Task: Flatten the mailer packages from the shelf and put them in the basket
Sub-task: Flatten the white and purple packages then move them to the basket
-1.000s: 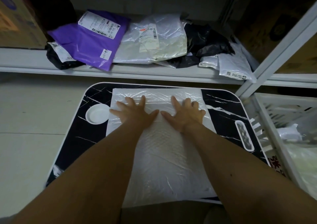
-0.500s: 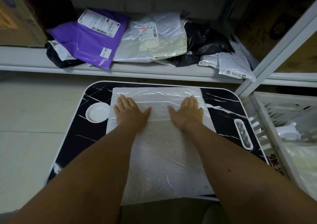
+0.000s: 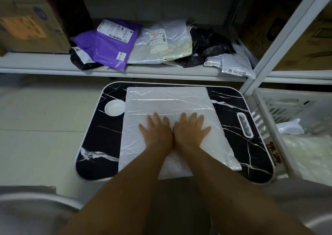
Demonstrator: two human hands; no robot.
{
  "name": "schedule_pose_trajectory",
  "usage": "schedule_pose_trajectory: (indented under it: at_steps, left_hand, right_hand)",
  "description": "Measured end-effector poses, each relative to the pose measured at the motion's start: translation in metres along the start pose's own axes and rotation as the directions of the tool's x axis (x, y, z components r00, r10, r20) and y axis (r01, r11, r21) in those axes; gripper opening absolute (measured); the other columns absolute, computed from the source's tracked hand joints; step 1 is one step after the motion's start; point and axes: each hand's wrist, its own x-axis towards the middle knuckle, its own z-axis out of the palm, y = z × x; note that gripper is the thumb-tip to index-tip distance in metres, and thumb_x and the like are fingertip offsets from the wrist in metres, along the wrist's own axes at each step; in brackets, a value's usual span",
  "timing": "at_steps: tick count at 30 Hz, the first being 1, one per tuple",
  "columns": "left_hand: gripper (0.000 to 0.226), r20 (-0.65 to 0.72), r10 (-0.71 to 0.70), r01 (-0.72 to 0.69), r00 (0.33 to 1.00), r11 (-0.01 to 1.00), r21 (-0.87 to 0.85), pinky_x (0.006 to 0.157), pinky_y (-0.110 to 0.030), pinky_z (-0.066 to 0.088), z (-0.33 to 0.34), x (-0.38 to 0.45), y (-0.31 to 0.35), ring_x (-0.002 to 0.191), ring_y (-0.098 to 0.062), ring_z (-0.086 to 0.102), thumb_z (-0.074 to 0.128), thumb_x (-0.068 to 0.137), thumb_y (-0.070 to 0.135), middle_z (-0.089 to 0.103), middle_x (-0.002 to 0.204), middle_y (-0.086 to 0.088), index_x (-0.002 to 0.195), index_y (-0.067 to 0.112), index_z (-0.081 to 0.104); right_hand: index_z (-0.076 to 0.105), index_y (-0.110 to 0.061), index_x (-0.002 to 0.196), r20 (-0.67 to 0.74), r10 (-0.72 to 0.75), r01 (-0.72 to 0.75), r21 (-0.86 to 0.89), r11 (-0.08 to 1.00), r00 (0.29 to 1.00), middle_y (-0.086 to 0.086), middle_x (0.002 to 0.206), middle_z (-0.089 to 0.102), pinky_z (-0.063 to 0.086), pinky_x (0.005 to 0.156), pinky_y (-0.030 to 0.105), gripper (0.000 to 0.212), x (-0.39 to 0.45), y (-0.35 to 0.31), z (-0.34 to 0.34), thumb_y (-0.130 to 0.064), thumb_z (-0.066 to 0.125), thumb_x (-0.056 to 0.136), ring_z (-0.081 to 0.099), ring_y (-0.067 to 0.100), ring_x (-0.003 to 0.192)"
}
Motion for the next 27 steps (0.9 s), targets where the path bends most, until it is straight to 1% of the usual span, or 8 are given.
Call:
schedule_pose_trajectory:
  at_steps: [3, 7, 10, 13, 15, 19, 23, 27]
  left_hand:
    - [0.063, 0.036, -0.006, 0.007, 0.999, 1.000, -0.029, 0.111, -0.066, 0.001, 0.017, -0.022, -0.015, 0.145, -0.037, -0.018, 0.012, 0.096, 0.060, -0.020, 0.159, -0.006, 0.150, 0.036, -0.011]
    - [0.077, 0.088, -0.049, 0.053, 0.995, 0.997, -0.051, 0.115, -0.061, 0.000, 0.018, -0.033, -0.043, 0.144, -0.040, -0.017, 0.009, 0.088, 0.074, -0.026, 0.156, -0.008, 0.149, 0.036, -0.019]
    - [0.076, 0.111, -0.092, 0.093, 0.989, 0.996, 0.001, 0.115, -0.060, 0.003, 0.012, -0.037, -0.057, 0.146, -0.036, -0.013, 0.007, 0.090, 0.070, -0.020, 0.158, -0.012, 0.149, 0.030, -0.021]
    - [0.071, 0.082, -0.130, 0.125, 0.988, 0.990, 0.058, 0.116, -0.058, 0.002, 0.003, -0.042, -0.050, 0.146, -0.035, -0.012, 0.012, 0.098, 0.058, -0.015, 0.159, -0.015, 0.152, 0.020, -0.013]
    - [0.070, 0.040, -0.057, 0.054, 0.998, 0.997, 0.064, 0.117, -0.056, 0.002, 0.002, -0.046, -0.030, 0.146, -0.036, -0.012, 0.015, 0.100, 0.053, -0.016, 0.158, -0.017, 0.153, 0.014, -0.009]
    - [0.076, 0.087, 0.217, -0.224, 0.972, 0.971, 0.083, 0.114, -0.063, 0.000, 0.020, -0.063, -0.003, 0.144, -0.036, -0.021, 0.025, 0.095, 0.061, -0.026, 0.157, -0.010, 0.151, 0.028, -0.015]
    - [0.090, 0.151, 0.229, -0.248, 0.962, 0.960, 0.126, 0.111, -0.068, 0.003, 0.024, -0.064, -0.024, 0.143, -0.035, -0.025, 0.025, 0.084, 0.078, -0.032, 0.155, -0.003, 0.147, 0.035, -0.022]
    - [0.116, 0.245, 0.182, -0.215, 0.952, 0.970, 0.117, 0.108, -0.070, 0.006, 0.016, -0.057, -0.042, 0.140, -0.037, -0.029, 0.042, 0.067, 0.089, -0.040, 0.150, -0.003, 0.144, 0.037, -0.028]
  right_hand:
    - [0.004, -0.033, 0.154, 0.014, -0.019, 0.018, 0.007, 1.000, 1.000, 0.006, 0.163, -0.005, -0.004, 0.115, 0.062, 0.058, -0.021, 0.027, 0.010, -0.052, 0.017, 0.101, -0.010, 0.033, 0.148]
    - [-0.005, -0.035, 0.154, 0.066, -0.133, 0.132, 0.009, 0.991, 0.989, 0.006, 0.162, -0.014, -0.004, 0.119, 0.051, 0.061, -0.026, 0.061, 0.009, -0.056, 0.012, 0.100, -0.014, 0.026, 0.149]
    - [-0.009, -0.035, 0.153, 0.115, -0.126, 0.124, 0.020, 0.992, 0.985, 0.008, 0.162, -0.016, 0.000, 0.120, 0.049, 0.060, -0.025, 0.083, 0.001, -0.054, 0.012, 0.101, -0.013, 0.025, 0.149]
    - [-0.009, -0.030, 0.154, 0.150, -0.054, 0.055, -0.005, 0.998, 0.987, 0.011, 0.162, -0.012, 0.003, 0.119, 0.055, 0.058, -0.024, 0.082, -0.008, -0.045, 0.016, 0.103, -0.010, 0.027, 0.149]
    - [-0.005, -0.026, 0.155, 0.074, -0.027, 0.028, -0.019, 0.999, 0.997, 0.012, 0.162, -0.007, 0.005, 0.117, 0.059, 0.058, -0.033, 0.066, -0.010, -0.041, 0.020, 0.104, -0.009, 0.029, 0.149]
    - [-0.001, -0.034, 0.153, 0.048, -0.138, 0.140, -0.029, 0.990, 0.989, 0.008, 0.162, -0.009, 0.003, 0.115, 0.063, 0.057, -0.064, 0.047, 0.008, -0.048, 0.021, 0.102, -0.011, 0.029, 0.149]
    - [-0.008, -0.037, 0.152, 0.098, -0.180, 0.190, -0.108, 0.976, 0.979, 0.002, 0.162, -0.015, -0.001, 0.115, 0.063, 0.057, -0.072, 0.066, 0.016, -0.054, 0.007, 0.100, -0.016, 0.027, 0.148]
    - [-0.014, -0.039, 0.151, 0.124, -0.163, 0.178, -0.120, 0.977, 0.979, -0.001, 0.161, -0.021, 0.002, 0.113, 0.067, 0.061, -0.071, 0.077, 0.013, -0.061, 0.004, 0.097, -0.022, 0.032, 0.146]
